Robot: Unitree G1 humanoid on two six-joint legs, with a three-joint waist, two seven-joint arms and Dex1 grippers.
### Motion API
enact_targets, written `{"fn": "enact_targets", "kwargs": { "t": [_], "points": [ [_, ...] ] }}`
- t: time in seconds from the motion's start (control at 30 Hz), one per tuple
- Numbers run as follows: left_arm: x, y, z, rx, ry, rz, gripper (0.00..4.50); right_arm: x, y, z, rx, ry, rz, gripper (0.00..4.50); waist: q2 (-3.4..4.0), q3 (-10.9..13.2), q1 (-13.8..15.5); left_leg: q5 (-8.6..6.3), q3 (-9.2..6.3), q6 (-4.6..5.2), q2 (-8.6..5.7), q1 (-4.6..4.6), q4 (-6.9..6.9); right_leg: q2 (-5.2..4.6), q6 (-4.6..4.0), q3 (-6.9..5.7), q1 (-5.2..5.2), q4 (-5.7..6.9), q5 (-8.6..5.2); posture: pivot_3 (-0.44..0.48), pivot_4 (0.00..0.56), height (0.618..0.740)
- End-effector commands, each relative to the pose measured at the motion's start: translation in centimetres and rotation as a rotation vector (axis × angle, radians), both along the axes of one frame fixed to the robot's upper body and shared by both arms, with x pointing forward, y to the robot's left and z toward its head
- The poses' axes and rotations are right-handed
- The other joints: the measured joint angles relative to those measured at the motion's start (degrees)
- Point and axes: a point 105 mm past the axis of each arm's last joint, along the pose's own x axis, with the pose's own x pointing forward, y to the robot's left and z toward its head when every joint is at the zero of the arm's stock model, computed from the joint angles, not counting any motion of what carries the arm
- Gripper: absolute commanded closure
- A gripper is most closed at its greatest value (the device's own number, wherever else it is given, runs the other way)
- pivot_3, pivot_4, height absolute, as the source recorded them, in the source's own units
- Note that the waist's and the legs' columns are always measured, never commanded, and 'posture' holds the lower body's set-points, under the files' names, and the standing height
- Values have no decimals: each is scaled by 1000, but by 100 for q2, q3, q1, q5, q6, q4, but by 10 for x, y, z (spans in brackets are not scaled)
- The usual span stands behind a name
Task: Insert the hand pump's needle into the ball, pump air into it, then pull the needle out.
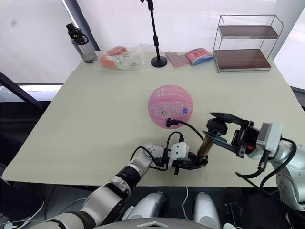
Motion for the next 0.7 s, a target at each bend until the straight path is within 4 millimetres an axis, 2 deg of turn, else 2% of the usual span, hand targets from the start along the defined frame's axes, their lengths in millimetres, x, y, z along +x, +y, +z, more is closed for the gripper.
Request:
{"fn": "enact_targets", "kwargs": {
  "t": [0.03, 0.23, 0.37, 0.57, 0.7],
  "points": [
    [-9, 15, -27, 96, 86, 23, 3412, -8, -4, 35, 31, -114, -8, 2397, -6, 6, 1, 0, 0, 0, 0, 0, 0, 1, 0, -1, 0, 1, 0, 0, 150, 736],
    [-10, 14, -27, 97, 85, 17, 3412, -8, -3, 61, 54, -148, -8, 2397, -3, 18, 0, 0, 4, 0, 0, -3, 1, -3, 0, 2, 0, 1, 0, 0, 150, 736],
    [-11, 14, -27, 96, 86, 16, 3412, -7, -1, 66, 32, -151, -3, 2397, -7, 24, 1, 0, 4, 0, 0, -7, 1, -4, 0, 0, -1, 2, 0, 0, 150, 736],
    [-11, 13, -27, 93, 88, 19, 3412, -6, 0, 65, 15, -138, 9, 2397, -9, 27, 1, 0, 5, 1, -1, -7, 1, -6, 0, 1, -2, 2, 0, 0, 150, 736],
    [-11, 13, -27, 90, 91, 23, 3412, -5, 4, 52, -14, -100, 29, 2397, -8, 26, 0, 0, 5, 0, 0, -6, 1, -6, 0, 1, -1, 2, 0, 0, 150, 736]
  ]
}}
